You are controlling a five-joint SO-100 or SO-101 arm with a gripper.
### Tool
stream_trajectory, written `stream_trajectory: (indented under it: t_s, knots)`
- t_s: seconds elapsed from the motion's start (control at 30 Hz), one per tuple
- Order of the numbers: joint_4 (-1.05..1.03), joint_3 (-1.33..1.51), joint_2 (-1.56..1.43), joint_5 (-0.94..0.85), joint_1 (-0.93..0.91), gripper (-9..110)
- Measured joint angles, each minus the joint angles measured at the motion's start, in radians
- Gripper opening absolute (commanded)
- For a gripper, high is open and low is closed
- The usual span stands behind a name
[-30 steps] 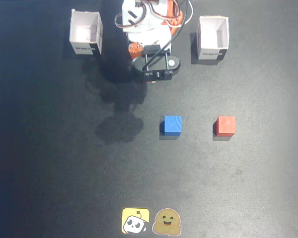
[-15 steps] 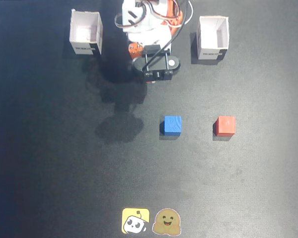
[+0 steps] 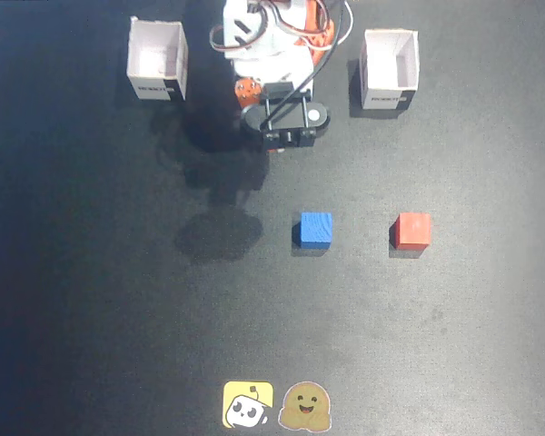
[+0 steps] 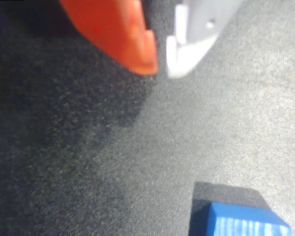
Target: Put the red cube in the right box and the blue cube in the left box.
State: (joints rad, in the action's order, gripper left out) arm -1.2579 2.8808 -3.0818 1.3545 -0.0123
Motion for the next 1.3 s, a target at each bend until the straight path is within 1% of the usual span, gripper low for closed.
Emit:
stream_trajectory:
  t_s: [0.63, 0.87, 1.03, 1.17, 1.3]
  knots:
    - [0.0, 0.0, 0.0, 0.006, 0.002, 0]
    - [0.012, 0.0, 0.0, 0.011, 0.054, 0]
    - [0.012, 0.0, 0.003, 0.074, 0.118, 0]
    - [0.069, -0.066, 0.117, 0.112, 0.163, 0]
    - [0.124, -0.176, 0.336, 0.144, 0.189, 0]
